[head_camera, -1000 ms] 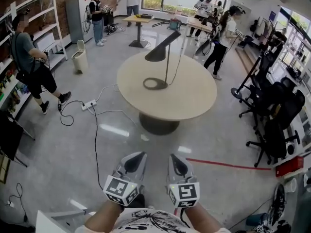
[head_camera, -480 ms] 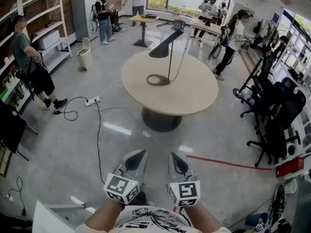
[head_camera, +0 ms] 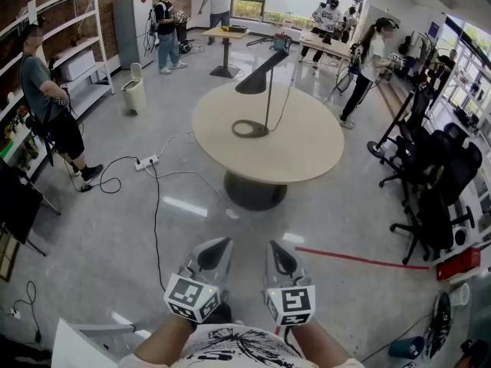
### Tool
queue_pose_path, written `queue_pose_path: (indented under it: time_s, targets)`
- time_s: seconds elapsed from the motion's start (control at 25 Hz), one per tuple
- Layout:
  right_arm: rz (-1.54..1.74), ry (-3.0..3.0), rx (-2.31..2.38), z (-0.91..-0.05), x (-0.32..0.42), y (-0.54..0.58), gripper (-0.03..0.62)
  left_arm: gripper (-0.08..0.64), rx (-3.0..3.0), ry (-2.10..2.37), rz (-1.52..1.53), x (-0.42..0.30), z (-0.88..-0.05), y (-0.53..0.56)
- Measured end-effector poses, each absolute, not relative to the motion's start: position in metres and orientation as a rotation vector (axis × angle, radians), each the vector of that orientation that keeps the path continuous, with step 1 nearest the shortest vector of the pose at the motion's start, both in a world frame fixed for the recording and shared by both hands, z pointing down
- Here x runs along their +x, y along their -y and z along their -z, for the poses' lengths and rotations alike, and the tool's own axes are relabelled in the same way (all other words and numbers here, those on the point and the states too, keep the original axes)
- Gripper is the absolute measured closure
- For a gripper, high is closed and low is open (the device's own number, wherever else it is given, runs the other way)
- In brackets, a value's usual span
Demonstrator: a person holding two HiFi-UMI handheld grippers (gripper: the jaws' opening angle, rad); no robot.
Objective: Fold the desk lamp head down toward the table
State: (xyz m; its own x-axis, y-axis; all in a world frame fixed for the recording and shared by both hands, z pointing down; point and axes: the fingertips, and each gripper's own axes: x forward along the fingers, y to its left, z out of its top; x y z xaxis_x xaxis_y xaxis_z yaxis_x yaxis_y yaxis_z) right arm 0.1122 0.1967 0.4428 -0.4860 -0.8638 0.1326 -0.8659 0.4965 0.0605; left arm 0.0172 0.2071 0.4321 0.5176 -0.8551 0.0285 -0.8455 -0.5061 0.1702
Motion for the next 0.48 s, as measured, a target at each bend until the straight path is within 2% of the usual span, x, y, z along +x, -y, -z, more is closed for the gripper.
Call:
queue_pose_path:
  time_s: [0.48]
  targets:
    - [-0.034,2.581,1.517,-0.4503,0.117,-0.1924,0.584,0.555,2.586,1.461,0.08,0.0206,-0.4423,-0.2053]
